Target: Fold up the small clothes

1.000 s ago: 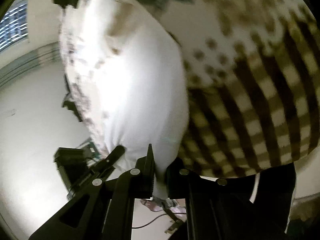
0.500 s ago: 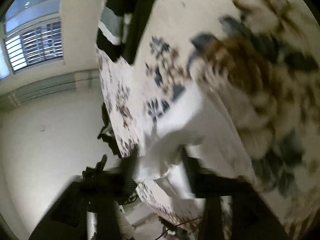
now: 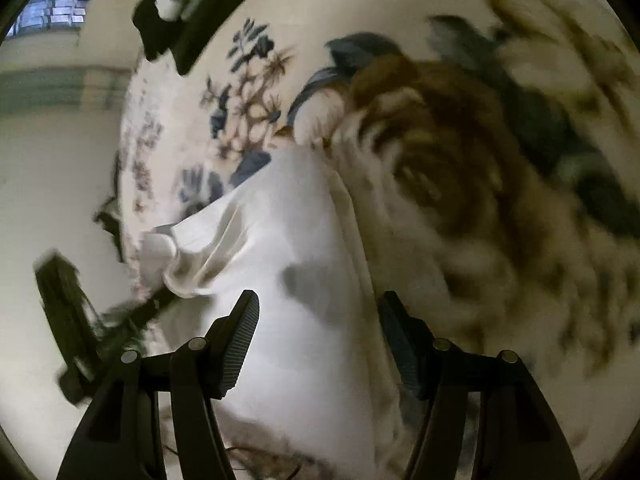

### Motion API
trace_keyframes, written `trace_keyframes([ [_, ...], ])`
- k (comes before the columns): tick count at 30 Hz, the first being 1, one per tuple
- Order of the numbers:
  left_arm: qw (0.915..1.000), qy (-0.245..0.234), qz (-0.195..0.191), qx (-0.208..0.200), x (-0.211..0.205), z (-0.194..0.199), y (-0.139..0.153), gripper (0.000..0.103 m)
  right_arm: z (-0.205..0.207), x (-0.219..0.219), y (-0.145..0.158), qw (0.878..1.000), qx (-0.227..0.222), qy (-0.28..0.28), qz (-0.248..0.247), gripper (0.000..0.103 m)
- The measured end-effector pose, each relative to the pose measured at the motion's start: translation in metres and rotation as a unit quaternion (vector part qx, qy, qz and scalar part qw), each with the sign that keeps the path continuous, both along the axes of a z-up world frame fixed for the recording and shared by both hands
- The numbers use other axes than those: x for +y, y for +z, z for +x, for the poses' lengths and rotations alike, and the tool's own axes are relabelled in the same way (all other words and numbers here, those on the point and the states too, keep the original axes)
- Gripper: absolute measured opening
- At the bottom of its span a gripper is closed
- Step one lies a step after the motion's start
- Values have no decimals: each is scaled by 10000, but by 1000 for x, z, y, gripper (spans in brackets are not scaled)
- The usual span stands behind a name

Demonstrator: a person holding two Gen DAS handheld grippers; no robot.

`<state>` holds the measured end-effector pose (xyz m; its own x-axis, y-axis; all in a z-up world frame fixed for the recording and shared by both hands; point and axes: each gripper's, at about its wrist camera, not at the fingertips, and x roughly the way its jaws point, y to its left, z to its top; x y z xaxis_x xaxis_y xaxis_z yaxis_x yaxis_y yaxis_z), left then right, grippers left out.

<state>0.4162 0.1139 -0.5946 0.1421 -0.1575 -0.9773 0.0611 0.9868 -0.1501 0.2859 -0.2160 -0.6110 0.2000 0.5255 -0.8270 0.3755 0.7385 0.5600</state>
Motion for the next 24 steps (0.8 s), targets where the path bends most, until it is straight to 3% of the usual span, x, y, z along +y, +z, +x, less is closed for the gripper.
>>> trace_keyframes([
  [2,9976,580,-376,62,21,15,2,67,20,2,-1,9991,-37,75,-413,65],
  [4,9922,965,-786,-41,44,17,15,66,29,-4,3,9992,-85,-29,-396,65],
  [7,9901,827,-1130,-15,53,-1,26,65,30,-16,12,9994,-196,-219,-168,65],
  [10,9948,158,-1000,102,29,-16,27,65,21,-21,14,9990,-216,-304,246,65],
  [12,9986,-175,-498,78,7,-13,18,65,25,-15,9,9992,-142,-122,362,65],
  [14,9991,-287,-280,119,-7,-1,3,65,37,-3,1,9994,-64,151,302,65],
  [16,9999,-50,-85,131,-5,12,-10,67,54,9,-3,9987,-36,502,-86,65],
  [20,9942,951,-503,42,40,23,1,64,76,4,3,9980,-185,350,-498,64],
  [22,9914,1064,-752,-79,55,4,18,65,76,-6,9,9986,-253,202,-417,64],
  [24,9936,803,-764,-216,56,-31,38,65,65,-16,18,9992,-281,145,-248,64],
])
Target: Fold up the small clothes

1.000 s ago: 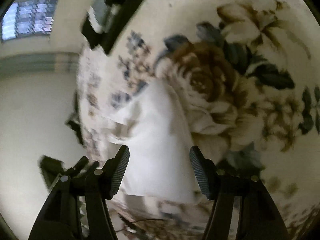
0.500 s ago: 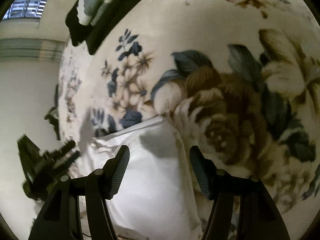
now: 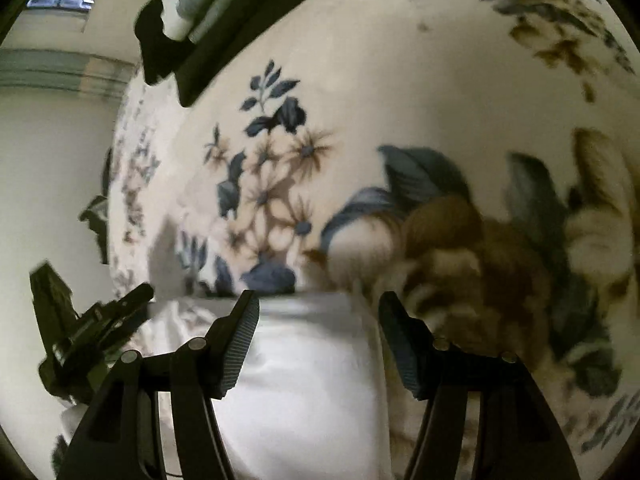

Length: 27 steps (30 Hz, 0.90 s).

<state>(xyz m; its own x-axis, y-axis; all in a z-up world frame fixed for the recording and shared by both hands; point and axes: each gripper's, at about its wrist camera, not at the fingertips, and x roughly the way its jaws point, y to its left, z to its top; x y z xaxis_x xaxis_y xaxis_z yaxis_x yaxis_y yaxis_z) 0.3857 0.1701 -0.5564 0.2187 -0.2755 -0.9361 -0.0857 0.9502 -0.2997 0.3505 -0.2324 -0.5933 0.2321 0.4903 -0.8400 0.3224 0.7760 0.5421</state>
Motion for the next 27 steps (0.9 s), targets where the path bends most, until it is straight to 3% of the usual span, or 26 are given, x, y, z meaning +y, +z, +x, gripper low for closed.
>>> trace_keyframes([
  [2,9993,-328,151,5,-8,-44,10,65,-26,-7,7,9999,88,26,136,64],
  [6,9971,-744,162,11,-31,-90,-2,63,-74,-7,5,9985,383,55,386,65],
  [7,9963,-848,157,-27,-35,-96,-9,39,-84,-4,3,9982,461,70,389,65],
  [8,9961,-862,194,17,-35,-97,-12,8,-94,-1,-1,9975,544,60,441,65],
  [10,9977,-660,135,63,-29,-94,-17,9,-108,6,-11,9952,680,-20,706,64],
  [11,9987,-503,-41,27,-18,-92,-17,8,-111,10,-15,9944,714,-26,781,57],
  [12,9991,-394,-126,26,-10,-90,-16,8,-114,15,-19,9943,723,-11,777,32],
  [13,9993,-314,-176,35,-1,-89,-15,7,-116,19,-21,9950,748,29,656,17],
  [14,9996,-277,-113,25,5,-88,-15,6,-117,22,-23,9956,789,38,503,7],
  [16,9993,-261,-248,63,17,-86,-14,6,-120,20,-23,9957,831,-127,382,6],
  [19,9978,-343,-563,-15,27,-91,-2,8,-123,20,-14,9958,881,-184,158,6],
  [21,9959,-268,-842,183,32,-100,-3,18,-123,21,-9,9955,893,-151,265,7],
  [22,9948,-249,-954,264,33,-108,-4,32,-125,21,-7,9954,894,-124,332,8],
  [23,9938,-276,-1032,324,30,-113,-6,42,-127,23,-5,9949,942,-65,348,18],
  [24,9933,-314,-1037,405,26,-121,-9,44,-128,24,-4,9945,991,-26,334,41],
  [25,9930,-381,-1011,483,16,-125,-13,45,-132,24,-3,9942,1021,9,330,52],
  [26,9922,-524,-953,614,6,-131,-21,45,-136,26,-3,9942,1019,16,335,59],
  [27,9923,-616,-848,658,-2,-135,-27,45,-140,29,-4,9938,1067,34,320,59],
])
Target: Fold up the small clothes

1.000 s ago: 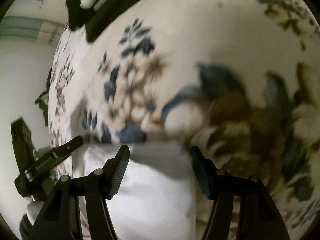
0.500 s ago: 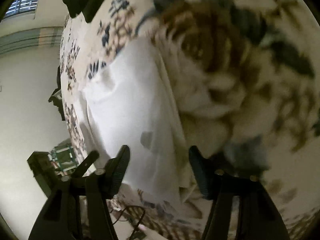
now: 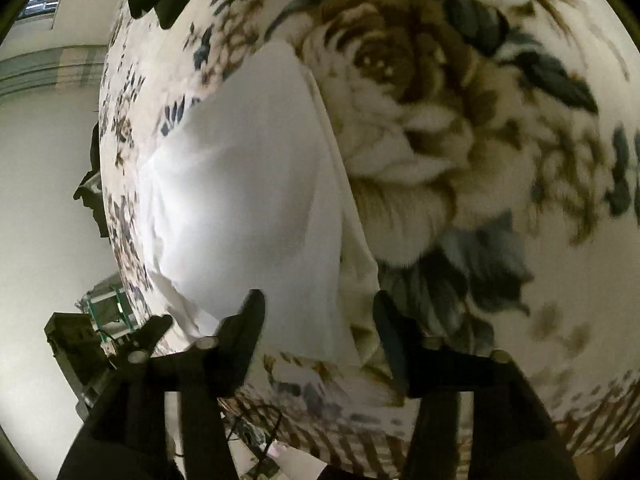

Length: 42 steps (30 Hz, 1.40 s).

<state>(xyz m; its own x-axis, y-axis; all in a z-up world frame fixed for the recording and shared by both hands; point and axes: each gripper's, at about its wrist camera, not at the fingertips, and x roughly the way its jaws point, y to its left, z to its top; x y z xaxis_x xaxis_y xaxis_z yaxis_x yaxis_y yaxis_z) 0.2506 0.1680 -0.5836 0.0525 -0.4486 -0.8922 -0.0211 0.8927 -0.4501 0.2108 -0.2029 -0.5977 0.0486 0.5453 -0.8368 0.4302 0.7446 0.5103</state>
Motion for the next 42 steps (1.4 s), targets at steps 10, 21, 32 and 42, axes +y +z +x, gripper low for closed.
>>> trace_keyframes([
  [10,9949,-660,438,-624,-10,-10,9,1,-19,14,-13,9992,65,-260,-279,5],
  [21,9593,1757,-1968,1007,59,-26,-33,78,-24,-2,9,9985,140,-418,-315,40],
  [32,9244,2856,-2400,798,13,-34,-60,42,-79,15,-71,9379,477,-2626,2218,52],
  [42,9216,3637,-1344,165,120,-34,-28,15,-76,9,-41,9517,129,-2673,1505,10],
])
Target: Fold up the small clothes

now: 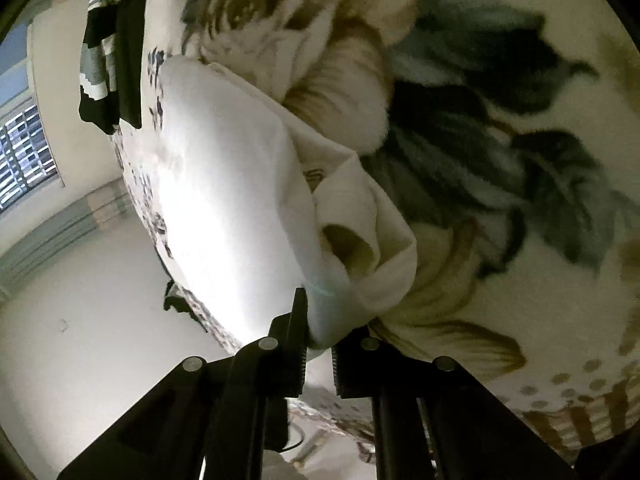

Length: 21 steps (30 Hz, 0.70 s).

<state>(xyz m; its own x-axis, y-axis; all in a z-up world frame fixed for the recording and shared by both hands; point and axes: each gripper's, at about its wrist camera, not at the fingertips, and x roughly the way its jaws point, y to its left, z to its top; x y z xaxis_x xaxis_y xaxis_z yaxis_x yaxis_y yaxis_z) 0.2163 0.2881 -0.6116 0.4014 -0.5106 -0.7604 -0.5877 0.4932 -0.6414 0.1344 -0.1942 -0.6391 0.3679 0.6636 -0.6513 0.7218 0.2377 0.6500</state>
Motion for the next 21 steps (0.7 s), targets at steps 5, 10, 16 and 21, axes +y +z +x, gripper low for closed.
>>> trace_keyframes([
  [5,9963,-476,-682,227,-22,-12,-6,62,9,4,7,9998,21,208,37,20],
  [10,9930,-627,-880,480,-81,-12,-19,62,5,-5,7,9996,-70,259,45,52],
  [16,9863,-1492,706,-70,-82,20,52,63,7,-31,29,9910,186,915,-964,52],
  [21,9606,-2415,1209,-661,-94,105,60,63,48,-53,62,9737,-268,1333,-1827,56],
])
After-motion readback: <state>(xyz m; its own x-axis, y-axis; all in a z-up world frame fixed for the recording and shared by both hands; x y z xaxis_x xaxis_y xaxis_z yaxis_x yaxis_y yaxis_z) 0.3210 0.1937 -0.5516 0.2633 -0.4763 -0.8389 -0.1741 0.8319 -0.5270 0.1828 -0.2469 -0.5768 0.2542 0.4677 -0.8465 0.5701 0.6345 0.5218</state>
